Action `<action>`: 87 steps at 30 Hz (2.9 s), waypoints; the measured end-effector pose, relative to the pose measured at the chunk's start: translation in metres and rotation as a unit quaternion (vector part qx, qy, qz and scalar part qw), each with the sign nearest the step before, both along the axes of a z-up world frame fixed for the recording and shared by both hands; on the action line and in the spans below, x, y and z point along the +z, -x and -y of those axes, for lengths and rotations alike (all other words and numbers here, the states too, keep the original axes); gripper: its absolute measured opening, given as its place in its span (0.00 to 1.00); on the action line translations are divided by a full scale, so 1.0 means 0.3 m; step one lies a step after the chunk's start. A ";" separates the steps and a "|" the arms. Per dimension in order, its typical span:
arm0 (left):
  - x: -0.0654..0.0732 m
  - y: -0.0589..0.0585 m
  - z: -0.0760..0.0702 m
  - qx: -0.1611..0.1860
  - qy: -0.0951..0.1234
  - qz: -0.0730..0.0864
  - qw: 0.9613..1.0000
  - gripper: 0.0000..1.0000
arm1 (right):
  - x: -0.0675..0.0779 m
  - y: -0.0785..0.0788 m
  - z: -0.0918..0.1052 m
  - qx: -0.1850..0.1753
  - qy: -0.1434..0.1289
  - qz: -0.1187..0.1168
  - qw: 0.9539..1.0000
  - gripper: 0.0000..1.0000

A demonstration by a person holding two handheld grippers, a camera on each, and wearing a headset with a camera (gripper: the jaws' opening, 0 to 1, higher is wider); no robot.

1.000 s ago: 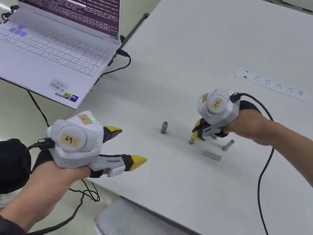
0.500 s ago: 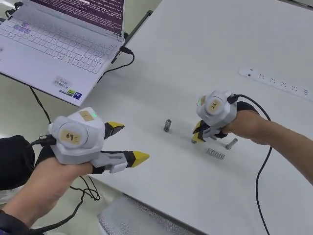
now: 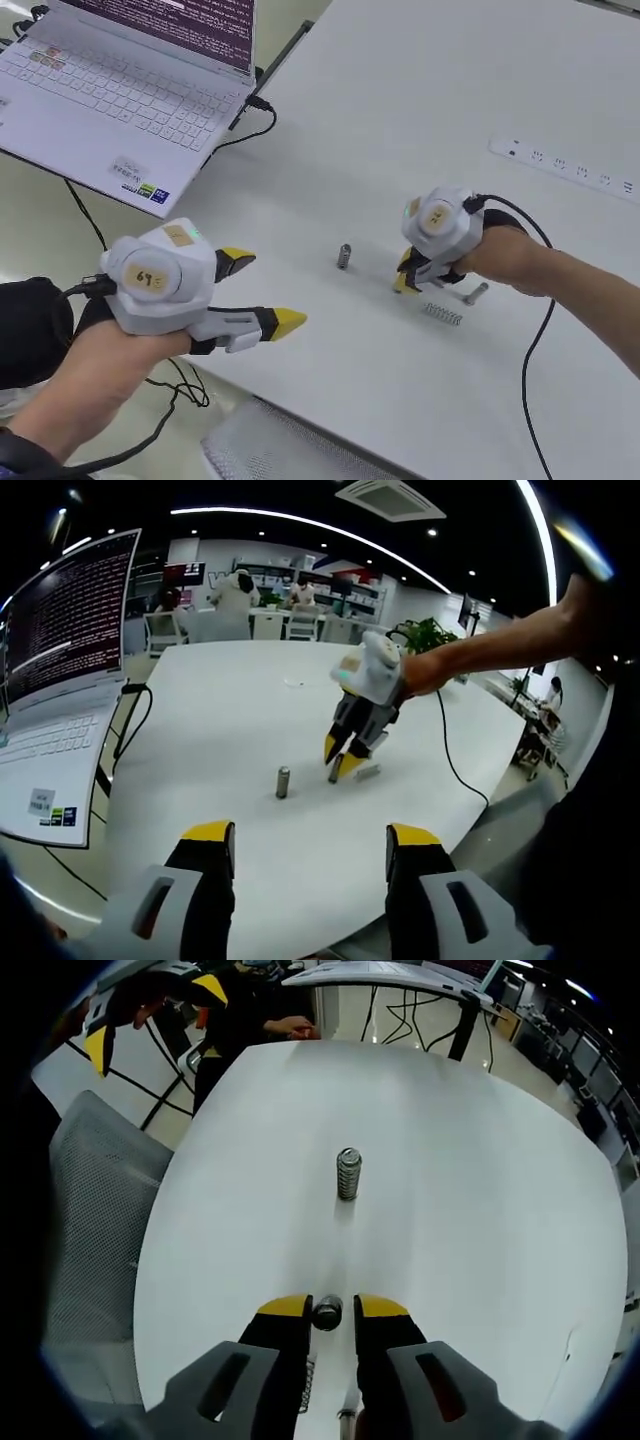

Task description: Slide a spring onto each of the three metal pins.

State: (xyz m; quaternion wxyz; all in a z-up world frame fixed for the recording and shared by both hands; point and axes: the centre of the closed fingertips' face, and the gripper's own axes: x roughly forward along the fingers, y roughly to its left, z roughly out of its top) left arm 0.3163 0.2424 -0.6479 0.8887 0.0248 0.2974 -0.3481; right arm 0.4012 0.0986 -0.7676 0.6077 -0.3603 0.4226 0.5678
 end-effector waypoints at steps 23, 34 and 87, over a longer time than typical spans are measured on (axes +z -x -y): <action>0.054 -0.020 0.038 -0.010 0.022 0.034 0.999 0.74 | 0.108 -0.007 0.087 -0.062 -0.024 0.027 0.997 0.17; 0.054 -0.001 0.076 -0.009 0.048 0.036 0.998 0.73 | 0.163 0.027 0.219 -0.109 -0.026 0.051 0.992 0.16; 0.042 0.018 0.086 -0.040 0.021 0.036 0.998 0.76 | -0.021 0.117 0.242 -0.144 -0.015 0.020 0.989 0.16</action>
